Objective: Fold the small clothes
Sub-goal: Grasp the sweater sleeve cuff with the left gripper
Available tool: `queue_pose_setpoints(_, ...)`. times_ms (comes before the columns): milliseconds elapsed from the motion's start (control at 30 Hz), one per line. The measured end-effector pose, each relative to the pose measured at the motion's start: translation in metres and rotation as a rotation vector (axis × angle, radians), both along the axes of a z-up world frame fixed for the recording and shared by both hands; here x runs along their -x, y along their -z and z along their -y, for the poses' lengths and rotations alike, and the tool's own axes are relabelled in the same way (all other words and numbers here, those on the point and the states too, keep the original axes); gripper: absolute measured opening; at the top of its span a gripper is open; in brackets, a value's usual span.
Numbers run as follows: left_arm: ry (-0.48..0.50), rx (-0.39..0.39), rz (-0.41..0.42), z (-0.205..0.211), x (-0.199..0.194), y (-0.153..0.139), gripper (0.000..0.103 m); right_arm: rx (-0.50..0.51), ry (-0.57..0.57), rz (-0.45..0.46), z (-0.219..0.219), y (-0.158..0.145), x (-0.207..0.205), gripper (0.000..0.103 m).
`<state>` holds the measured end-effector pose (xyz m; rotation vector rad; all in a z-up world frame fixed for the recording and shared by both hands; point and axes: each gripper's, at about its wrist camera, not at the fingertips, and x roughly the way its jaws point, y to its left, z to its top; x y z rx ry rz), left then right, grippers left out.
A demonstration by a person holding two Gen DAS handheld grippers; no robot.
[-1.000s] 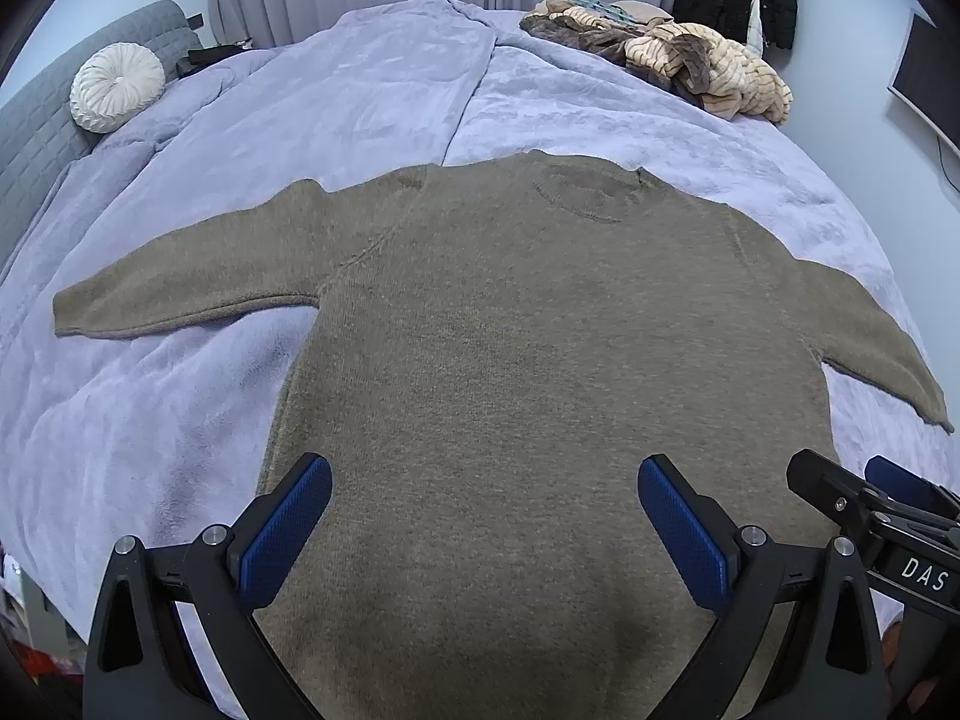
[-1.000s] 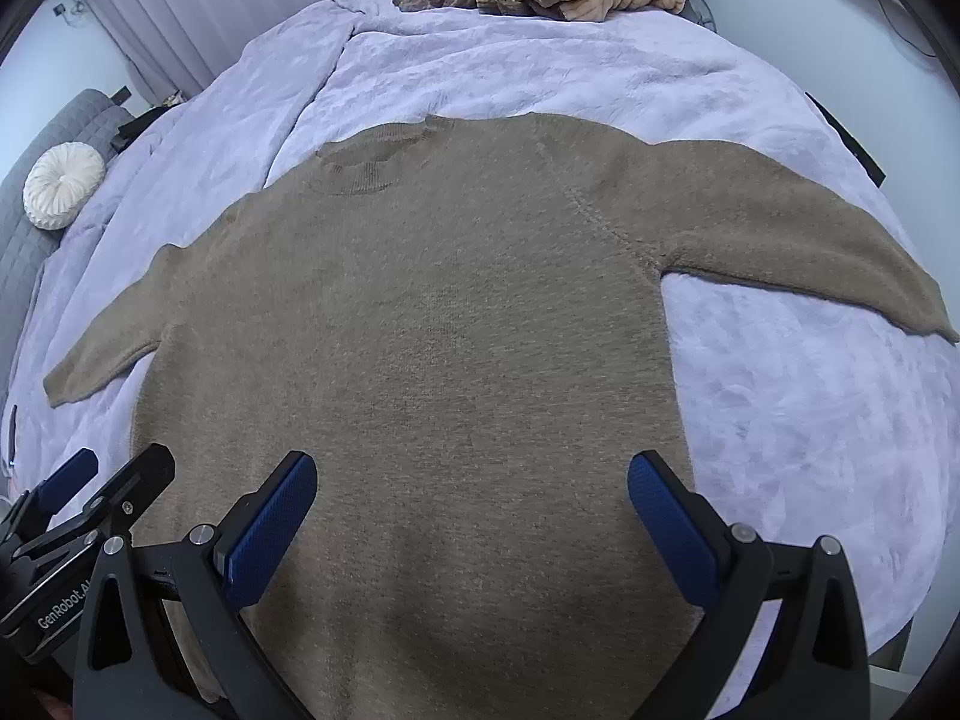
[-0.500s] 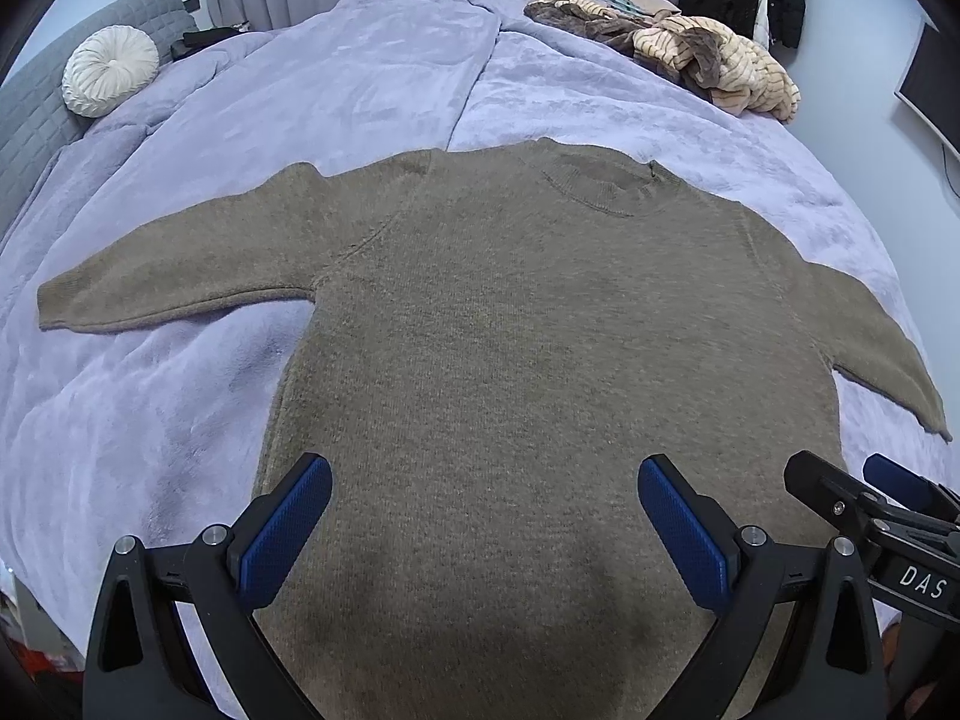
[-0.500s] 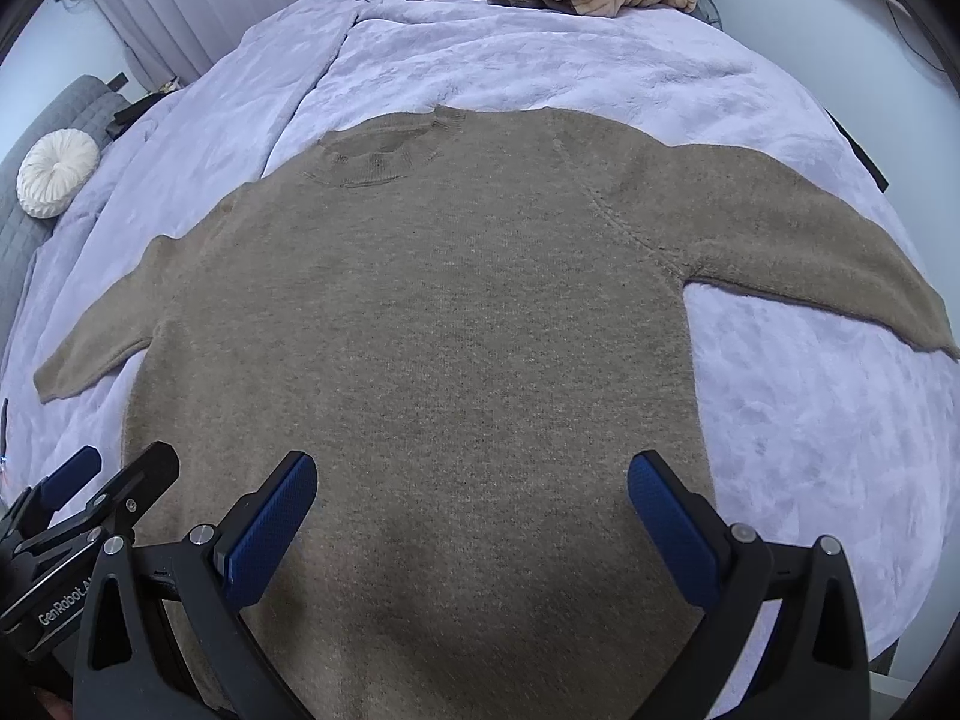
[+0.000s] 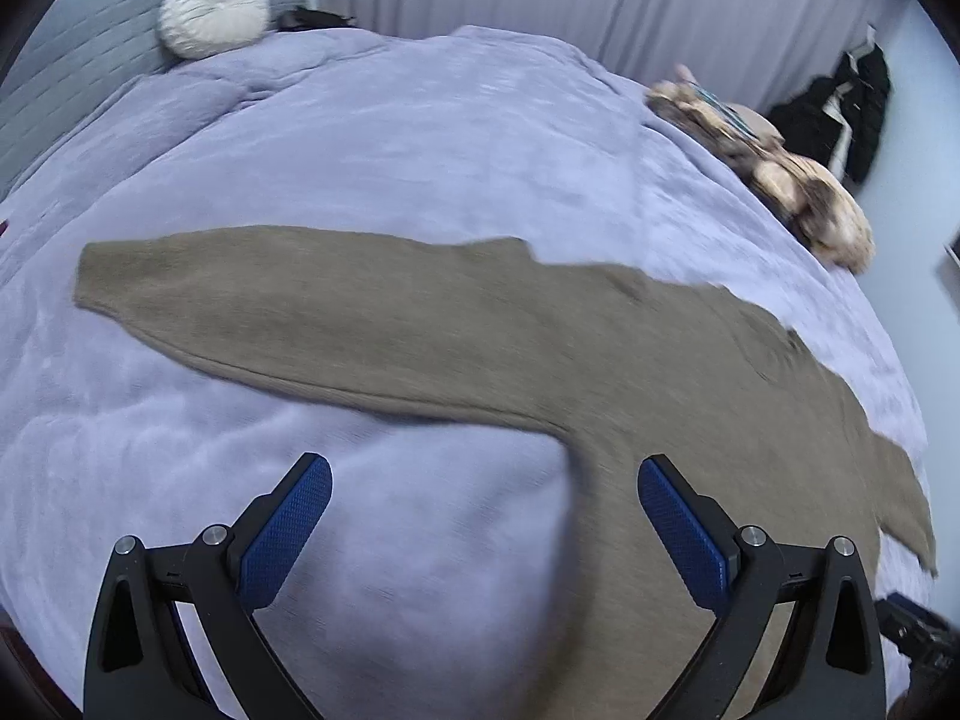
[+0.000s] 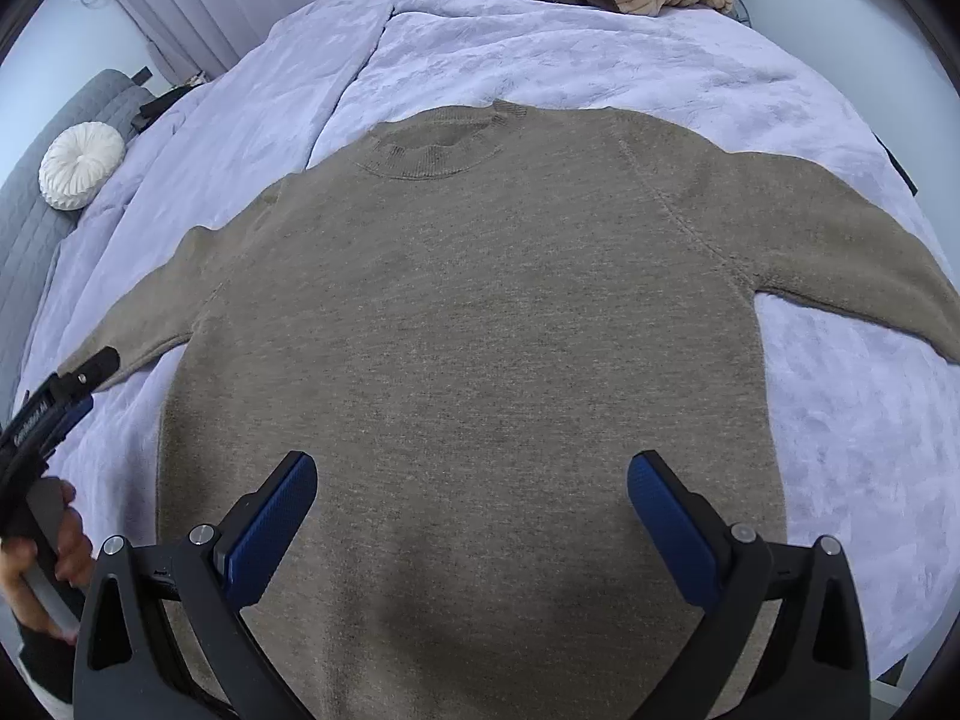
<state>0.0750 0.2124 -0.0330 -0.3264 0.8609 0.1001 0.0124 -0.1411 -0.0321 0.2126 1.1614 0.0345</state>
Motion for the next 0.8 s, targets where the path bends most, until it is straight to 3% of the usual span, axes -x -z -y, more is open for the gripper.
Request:
queue_pose_setpoints(167, -0.195, 0.077, -0.051, -0.11, -0.018, 0.03, 0.102, 0.006, -0.029, -0.031, -0.024, 0.01, -0.006, 0.103)
queue_pose_setpoints(267, -0.227, 0.166, -0.075, -0.15, -0.032, 0.05, 0.102, 0.019, -0.056, -0.041, -0.04, 0.013, -0.009, 0.103)
queue_pose_setpoints(333, -0.244, 0.184, -0.084, -0.167, -0.041, 0.062, 0.102, 0.026, -0.075, -0.044, -0.051, 0.013, -0.011, 0.103)
queue_pose_setpoints(400, -0.275, 0.179, -0.097, -0.17, -0.043, 0.072, 0.086, 0.029, -0.089, -0.048, -0.059, 0.013, -0.011, 0.103)
queue_pose_setpoints(467, -0.311, 0.174, -0.105, -0.172, -0.042, 0.075, 0.039, 0.032, -0.106, -0.05, -0.065, 0.013, -0.011, 0.103)
queue_pose_setpoints(533, -0.299, 0.225, -0.035, -0.18, -0.035, 0.071, 0.011, 0.039, -0.124, -0.052, -0.07, 0.014, -0.011, 0.103)
queue_pose_setpoints(567, -0.294, 0.238, -0.006, -0.18, -0.031, 0.067, 0.011, 0.042, -0.132, -0.053, -0.071, 0.015, -0.011, 0.103)
queue_pose_setpoints(667, -0.225, 0.156, 0.115, -0.164, -0.023, 0.043, 0.011, 0.036, -0.151, -0.05, -0.074, 0.017, -0.011, 0.103)
queue_pose_setpoints(800, -0.045, 0.047, 0.224, -0.108, -0.034, -0.004, 0.011, -0.013, -0.148, -0.026, -0.069, 0.015, -0.011, 0.103)
